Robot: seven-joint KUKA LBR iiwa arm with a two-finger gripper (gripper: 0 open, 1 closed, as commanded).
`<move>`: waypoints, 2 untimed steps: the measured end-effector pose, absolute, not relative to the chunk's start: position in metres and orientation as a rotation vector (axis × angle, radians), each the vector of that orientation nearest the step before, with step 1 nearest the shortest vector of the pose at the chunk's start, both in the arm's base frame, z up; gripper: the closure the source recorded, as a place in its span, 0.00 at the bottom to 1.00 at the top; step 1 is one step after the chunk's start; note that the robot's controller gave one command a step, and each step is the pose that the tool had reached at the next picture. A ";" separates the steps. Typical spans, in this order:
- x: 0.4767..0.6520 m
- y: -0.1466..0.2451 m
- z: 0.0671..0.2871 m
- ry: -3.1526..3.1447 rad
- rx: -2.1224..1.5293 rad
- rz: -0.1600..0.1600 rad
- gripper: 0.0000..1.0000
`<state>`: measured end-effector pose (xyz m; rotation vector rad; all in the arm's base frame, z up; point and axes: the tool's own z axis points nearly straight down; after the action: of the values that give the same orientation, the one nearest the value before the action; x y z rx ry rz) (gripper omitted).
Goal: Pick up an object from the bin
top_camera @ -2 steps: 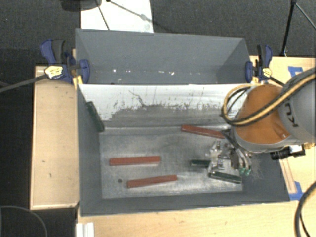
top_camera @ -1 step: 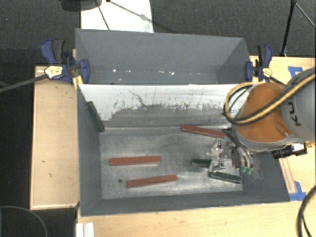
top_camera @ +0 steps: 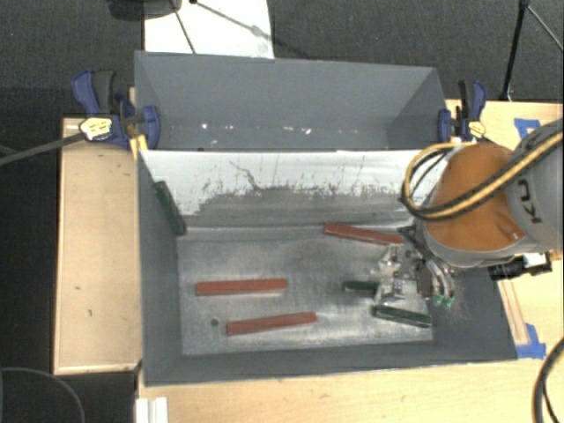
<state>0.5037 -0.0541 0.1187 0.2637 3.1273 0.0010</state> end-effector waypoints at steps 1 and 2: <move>0.504 -0.054 0.122 3.125 0.261 0.001 1.00; 0.504 -0.054 0.124 3.126 0.260 0.001 1.00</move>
Offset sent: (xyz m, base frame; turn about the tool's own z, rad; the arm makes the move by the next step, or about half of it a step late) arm 0.0000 -0.0001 0.0029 0.0000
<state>0.5043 -0.0542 0.1238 0.2603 3.1255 0.0005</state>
